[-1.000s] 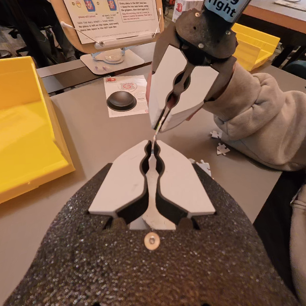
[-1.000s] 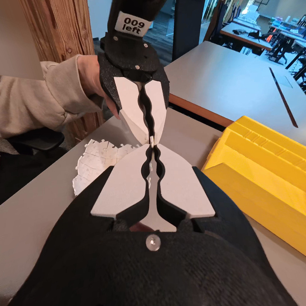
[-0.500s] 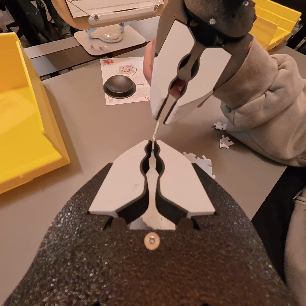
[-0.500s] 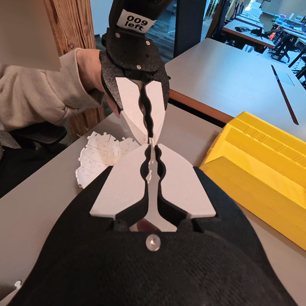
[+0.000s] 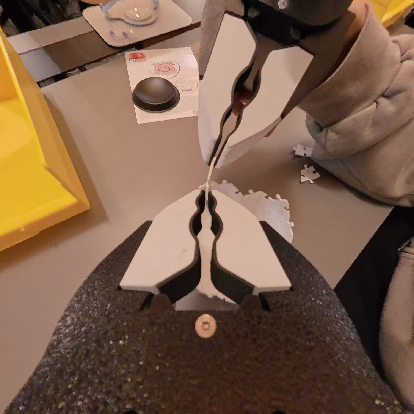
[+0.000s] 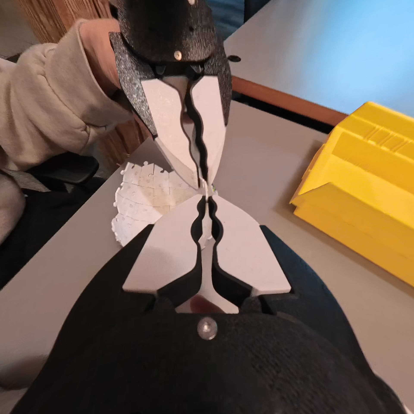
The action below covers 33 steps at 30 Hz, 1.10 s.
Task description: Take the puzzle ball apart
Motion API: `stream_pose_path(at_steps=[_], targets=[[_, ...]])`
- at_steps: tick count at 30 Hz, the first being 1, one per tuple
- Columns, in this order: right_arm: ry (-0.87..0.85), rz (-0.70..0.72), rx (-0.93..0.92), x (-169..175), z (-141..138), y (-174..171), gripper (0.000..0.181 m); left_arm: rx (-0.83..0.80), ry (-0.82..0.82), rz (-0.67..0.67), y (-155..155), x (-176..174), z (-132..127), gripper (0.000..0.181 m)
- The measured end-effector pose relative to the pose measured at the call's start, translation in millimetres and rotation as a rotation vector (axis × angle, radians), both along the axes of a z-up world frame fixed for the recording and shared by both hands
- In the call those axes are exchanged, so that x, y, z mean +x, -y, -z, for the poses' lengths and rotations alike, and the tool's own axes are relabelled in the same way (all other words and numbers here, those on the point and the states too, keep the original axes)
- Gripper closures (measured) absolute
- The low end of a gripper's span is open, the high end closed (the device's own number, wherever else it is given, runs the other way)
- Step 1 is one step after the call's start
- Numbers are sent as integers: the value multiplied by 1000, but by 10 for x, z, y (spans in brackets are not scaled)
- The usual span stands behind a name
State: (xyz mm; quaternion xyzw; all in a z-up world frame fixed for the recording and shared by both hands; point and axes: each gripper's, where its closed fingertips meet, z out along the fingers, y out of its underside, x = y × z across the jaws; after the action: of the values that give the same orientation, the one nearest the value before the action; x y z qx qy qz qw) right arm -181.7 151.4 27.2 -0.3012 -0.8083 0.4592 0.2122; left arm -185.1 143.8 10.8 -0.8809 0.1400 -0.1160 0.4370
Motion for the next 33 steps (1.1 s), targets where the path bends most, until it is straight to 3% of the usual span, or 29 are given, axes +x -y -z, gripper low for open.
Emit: stream_pose_path(at_steps=[3, 8, 17, 23, 33], targets=[[53, 15, 70, 12, 108, -8, 179, -31, -80, -65, 66, -177, 35, 154], [71, -12, 141, -15, 240, 88, 179, -131, -110, -87, 232, -330, 201, 137], [149, 40, 231, -126, 354, 73, 179, -244, -79, -37, 168, -357, 546, 135], [234, 38, 302, -146, 545, 76, 179, -259, -46, 17, 166, -300, 578, 137], [221, 83, 329, -255, 618, 59, 179, -284, -20, 57, 196, -273, 659, 144]])
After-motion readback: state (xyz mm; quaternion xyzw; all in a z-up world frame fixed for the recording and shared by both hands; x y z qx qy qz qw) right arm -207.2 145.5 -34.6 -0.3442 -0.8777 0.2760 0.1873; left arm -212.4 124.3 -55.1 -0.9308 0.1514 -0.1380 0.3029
